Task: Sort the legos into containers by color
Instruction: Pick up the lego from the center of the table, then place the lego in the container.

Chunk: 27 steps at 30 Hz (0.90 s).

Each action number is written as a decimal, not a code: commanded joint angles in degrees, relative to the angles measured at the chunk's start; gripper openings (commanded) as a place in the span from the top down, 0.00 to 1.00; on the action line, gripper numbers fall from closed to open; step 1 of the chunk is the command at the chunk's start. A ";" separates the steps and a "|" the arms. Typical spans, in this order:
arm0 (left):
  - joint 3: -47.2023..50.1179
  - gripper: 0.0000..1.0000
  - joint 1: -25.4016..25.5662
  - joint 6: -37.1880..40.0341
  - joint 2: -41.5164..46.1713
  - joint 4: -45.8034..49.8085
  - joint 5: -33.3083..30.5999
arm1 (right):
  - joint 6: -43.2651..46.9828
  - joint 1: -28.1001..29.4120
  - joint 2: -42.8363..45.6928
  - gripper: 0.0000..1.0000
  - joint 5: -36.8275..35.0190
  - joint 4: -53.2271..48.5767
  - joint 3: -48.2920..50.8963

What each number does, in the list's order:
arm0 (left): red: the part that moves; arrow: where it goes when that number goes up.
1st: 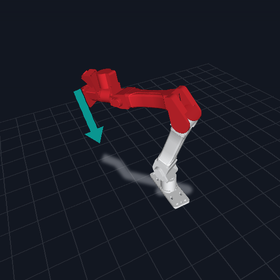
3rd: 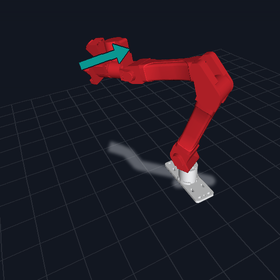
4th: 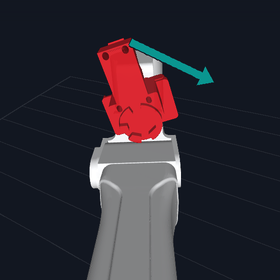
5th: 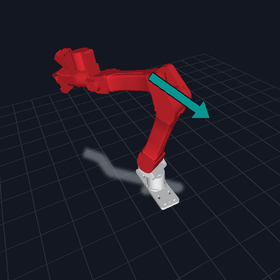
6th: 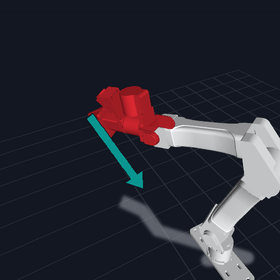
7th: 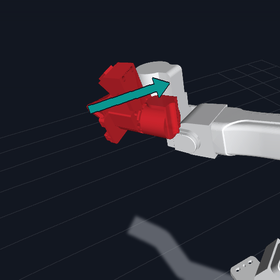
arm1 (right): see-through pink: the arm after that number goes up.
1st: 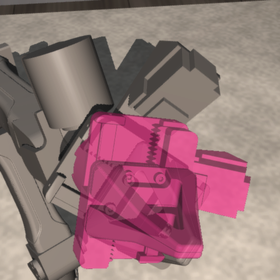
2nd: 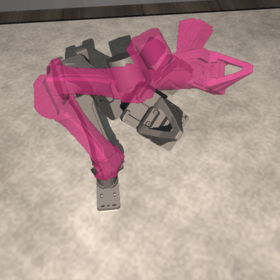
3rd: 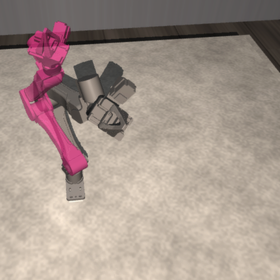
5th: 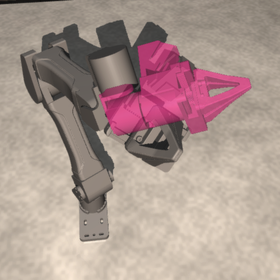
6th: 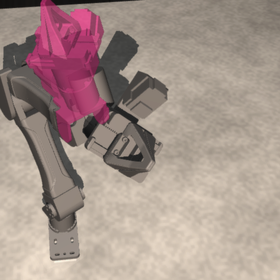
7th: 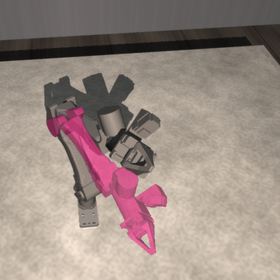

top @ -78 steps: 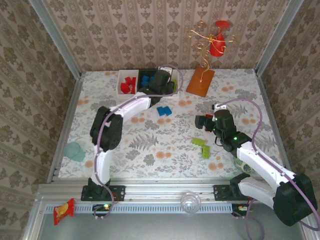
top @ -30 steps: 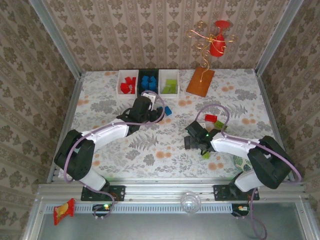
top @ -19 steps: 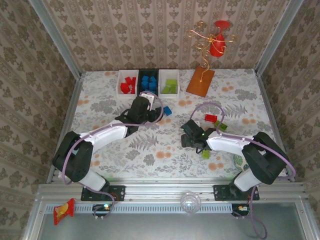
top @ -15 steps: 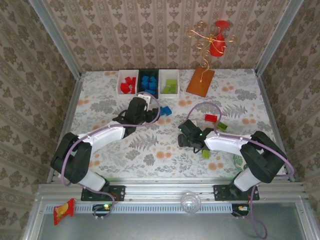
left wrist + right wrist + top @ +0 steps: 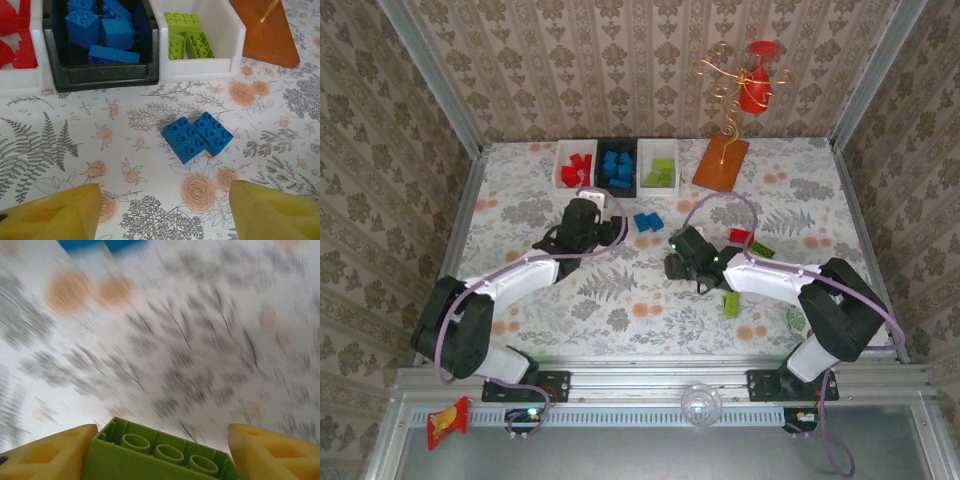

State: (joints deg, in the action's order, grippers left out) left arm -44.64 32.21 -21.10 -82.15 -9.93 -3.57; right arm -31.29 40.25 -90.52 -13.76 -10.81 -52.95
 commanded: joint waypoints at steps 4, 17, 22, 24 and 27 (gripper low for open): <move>2.30 0.31 -1.18 -3.25 3.50 -1.59 1.77 | 3.86 -5.80 -9.85 0.35 -1.50 6.80 -15.55; 7.15 0.30 -1.18 -5.26 12.34 1.62 3.61 | 6.78 -14.87 -41.01 0.28 5.91 6.73 -54.01; 8.17 0.30 -1.18 -5.09 14.81 2.72 3.05 | 8.21 -16.42 -42.95 0.20 9.84 5.03 -60.26; 8.29 0.30 -1.18 -4.89 15.11 2.82 2.96 | 9.11 -16.65 -40.75 0.17 10.55 5.43 -59.11; 8.43 0.30 -1.18 -4.86 15.09 2.60 3.26 | 9.81 -16.87 -35.12 0.15 11.83 6.36 -53.75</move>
State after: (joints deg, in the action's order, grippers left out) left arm -37.12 31.29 -25.12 -67.85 -8.54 -0.99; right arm -23.38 23.51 -132.55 -4.67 -4.34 -109.23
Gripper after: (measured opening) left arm 0.703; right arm 0.851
